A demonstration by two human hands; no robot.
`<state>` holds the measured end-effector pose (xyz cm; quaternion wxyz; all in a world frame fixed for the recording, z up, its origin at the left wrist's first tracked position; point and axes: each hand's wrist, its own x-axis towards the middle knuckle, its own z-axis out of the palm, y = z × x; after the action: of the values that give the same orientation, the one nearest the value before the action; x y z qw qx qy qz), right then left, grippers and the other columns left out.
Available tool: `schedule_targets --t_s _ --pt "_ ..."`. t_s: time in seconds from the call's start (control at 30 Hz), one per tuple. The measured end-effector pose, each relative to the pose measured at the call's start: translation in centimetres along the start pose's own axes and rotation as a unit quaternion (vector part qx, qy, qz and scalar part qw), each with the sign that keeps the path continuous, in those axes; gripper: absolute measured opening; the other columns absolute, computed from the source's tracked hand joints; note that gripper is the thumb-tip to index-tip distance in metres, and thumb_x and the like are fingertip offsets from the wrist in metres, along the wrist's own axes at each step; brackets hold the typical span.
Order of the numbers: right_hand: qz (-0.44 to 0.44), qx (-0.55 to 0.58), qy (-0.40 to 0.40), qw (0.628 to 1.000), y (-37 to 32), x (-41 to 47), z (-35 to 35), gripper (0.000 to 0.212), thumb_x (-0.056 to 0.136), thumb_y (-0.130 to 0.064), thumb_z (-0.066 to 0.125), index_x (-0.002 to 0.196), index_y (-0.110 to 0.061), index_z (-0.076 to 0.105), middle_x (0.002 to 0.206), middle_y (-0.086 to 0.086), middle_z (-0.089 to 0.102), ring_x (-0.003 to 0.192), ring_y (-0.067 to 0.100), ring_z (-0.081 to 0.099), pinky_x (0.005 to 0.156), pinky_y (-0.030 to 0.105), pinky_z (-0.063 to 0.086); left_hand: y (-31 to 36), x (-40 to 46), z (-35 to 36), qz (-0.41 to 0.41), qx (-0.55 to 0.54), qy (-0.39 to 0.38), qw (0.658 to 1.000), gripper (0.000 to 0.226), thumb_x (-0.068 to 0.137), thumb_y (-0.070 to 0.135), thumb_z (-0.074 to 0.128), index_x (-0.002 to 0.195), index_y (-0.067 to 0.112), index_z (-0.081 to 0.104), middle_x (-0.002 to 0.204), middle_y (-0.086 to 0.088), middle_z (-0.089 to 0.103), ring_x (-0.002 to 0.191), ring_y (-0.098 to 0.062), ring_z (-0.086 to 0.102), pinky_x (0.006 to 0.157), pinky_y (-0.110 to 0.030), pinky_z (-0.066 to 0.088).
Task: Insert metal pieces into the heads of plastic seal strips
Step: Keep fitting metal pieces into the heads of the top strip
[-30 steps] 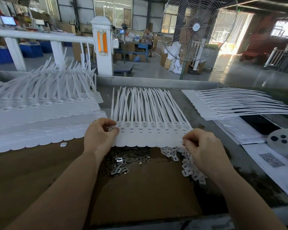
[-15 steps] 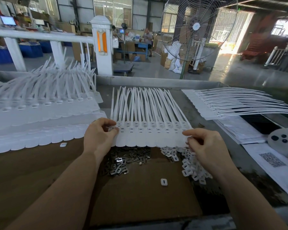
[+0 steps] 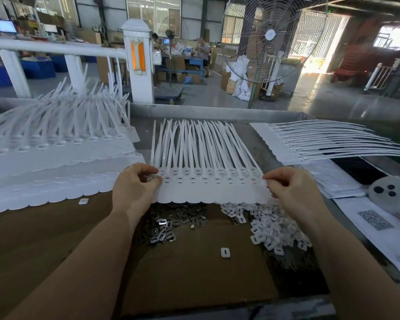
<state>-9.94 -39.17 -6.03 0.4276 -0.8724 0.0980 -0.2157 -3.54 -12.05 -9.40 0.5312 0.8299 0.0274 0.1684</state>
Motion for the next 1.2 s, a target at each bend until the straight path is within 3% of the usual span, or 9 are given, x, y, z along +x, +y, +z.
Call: schedule_targets --t_s 0.07,0.17,0.27,0.53,0.73,0.93,1.2 --pt "0.001 -0.001 0.004 1.0 0.1 0.4 0.0 0.017 0.089 -0.005 0.055 0.085 -0.016 0.067 0.078 0.0 0.065 0.071 0.014 0.061 0.067 0.026 0.052 0.0 0.0 0.0 0.0 0.0 -0.001 1.0 0.012 0.082 0.017 0.071 0.09 0.024 0.065 0.084 0.008 0.061 0.08 -0.004 0.052 0.076 -0.024 0.039" --pt "0.01 0.005 0.011 1.0 0.4 1.3 0.1 0.019 0.089 -0.005 0.054 0.082 -0.018 0.067 0.072 -0.005 0.062 0.067 0.01 0.058 0.058 0.018 0.044 0.1 -0.1 -0.1 0.002 0.002 -0.003 1.0 0.011 0.082 0.017 0.07 0.091 0.023 0.066 0.086 0.005 0.062 0.083 -0.009 0.055 0.079 -0.026 0.041" --pt "0.022 0.008 0.022 0.999 0.8 2.0 0.2 0.017 0.088 -0.006 0.056 0.084 -0.017 0.068 0.069 -0.008 0.061 0.063 0.003 0.056 0.058 0.014 0.04 0.2 -0.2 -0.1 0.001 0.0 -0.007 1.0 0.011 0.083 0.016 0.07 0.091 0.022 0.065 0.089 0.003 0.063 0.088 -0.012 0.055 0.082 -0.027 0.043" --pt "0.032 -0.04 0.025 0.998 1.2 3.1 0.4 0.013 0.085 -0.004 0.06 0.087 -0.01 0.072 0.083 0.004 0.068 0.074 0.014 0.062 0.076 0.031 0.052 0.3 -0.2 -0.1 -0.002 -0.001 -0.008 1.0 0.011 0.083 0.016 0.07 0.091 0.022 0.065 0.091 0.0 0.063 0.087 -0.012 0.054 0.079 -0.026 0.04" --pt "0.057 -0.064 -0.005 0.996 1.1 3.4 0.2 0.014 0.084 -0.005 0.061 0.087 -0.011 0.074 0.087 0.004 0.071 0.079 0.019 0.065 0.082 0.038 0.054 0.2 -0.1 -0.1 0.006 0.003 -0.007 1.0 0.011 0.083 0.016 0.07 0.091 0.022 0.065 0.09 0.002 0.062 0.082 -0.007 0.051 0.079 -0.025 0.039" --pt "0.106 -0.03 -0.032 0.993 0.4 3.5 0.0 0.021 0.081 0.0 0.06 0.07 -0.016 0.069 0.071 0.01 0.068 0.064 0.024 0.062 0.069 0.037 0.055 0.1 0.0 0.0 0.005 0.01 -0.004 1.0 0.012 0.082 0.017 0.071 0.089 0.025 0.064 0.088 0.003 0.061 0.085 -0.012 0.053 0.081 -0.028 0.043" --pt "0.159 0.008 -0.059 0.986 0.2 4.0 -0.1 0.011 0.076 0.006 0.064 0.076 -0.002 0.071 0.068 0.016 0.064 0.055 0.02 0.054 0.052 0.026 0.048 0.0 0.1 0.0 0.008 0.019 -0.001 1.0 0.012 0.081 0.017 0.071 0.088 0.024 0.064 0.082 0.004 0.058 0.079 -0.012 0.052 0.076 -0.027 0.041"
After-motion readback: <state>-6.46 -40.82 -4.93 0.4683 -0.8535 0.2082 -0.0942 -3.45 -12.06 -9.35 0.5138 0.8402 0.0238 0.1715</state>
